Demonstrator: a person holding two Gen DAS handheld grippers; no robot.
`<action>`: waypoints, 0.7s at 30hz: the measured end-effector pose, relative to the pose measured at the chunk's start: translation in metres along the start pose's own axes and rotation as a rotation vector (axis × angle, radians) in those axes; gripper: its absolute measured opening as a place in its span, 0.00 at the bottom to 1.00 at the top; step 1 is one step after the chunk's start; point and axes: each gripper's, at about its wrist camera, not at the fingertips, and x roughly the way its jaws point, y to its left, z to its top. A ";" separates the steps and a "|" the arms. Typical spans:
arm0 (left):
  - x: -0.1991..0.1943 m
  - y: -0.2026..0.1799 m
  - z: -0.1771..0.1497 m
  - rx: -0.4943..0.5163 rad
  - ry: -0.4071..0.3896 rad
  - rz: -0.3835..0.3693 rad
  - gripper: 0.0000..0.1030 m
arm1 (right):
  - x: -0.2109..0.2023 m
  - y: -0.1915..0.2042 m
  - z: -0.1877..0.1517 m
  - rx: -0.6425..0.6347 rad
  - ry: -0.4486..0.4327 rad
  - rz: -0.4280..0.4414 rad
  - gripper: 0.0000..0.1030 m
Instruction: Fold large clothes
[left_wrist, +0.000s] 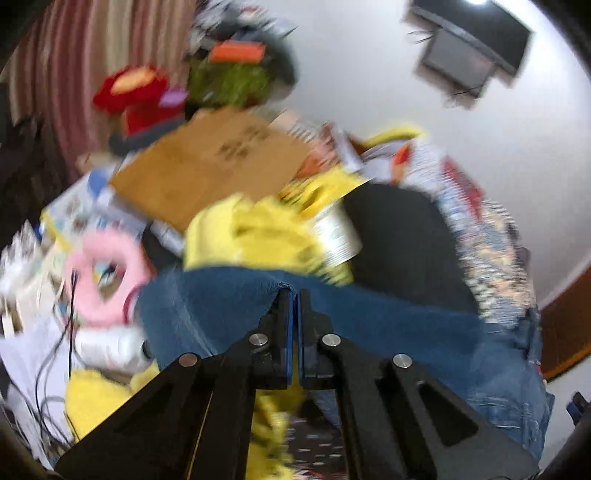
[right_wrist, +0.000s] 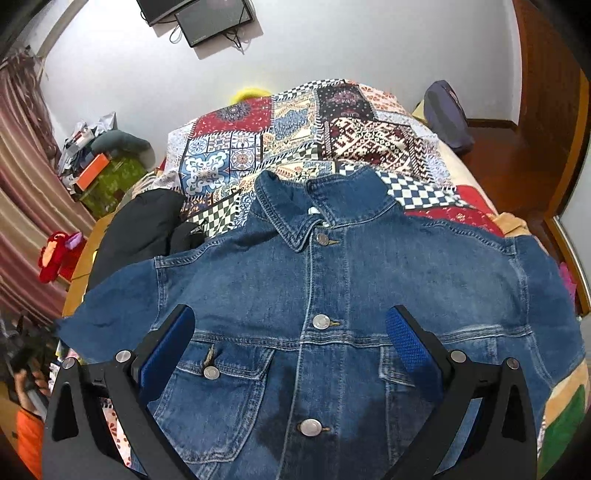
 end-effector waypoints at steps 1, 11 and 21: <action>-0.012 -0.016 0.005 0.035 -0.030 -0.017 0.00 | -0.002 -0.001 0.001 -0.002 -0.003 0.000 1.00; -0.082 -0.198 0.013 0.319 -0.187 -0.277 0.00 | -0.024 -0.018 0.006 -0.032 -0.041 -0.004 1.00; -0.054 -0.374 -0.087 0.628 -0.037 -0.460 0.00 | -0.047 -0.053 0.007 -0.042 -0.085 -0.041 1.00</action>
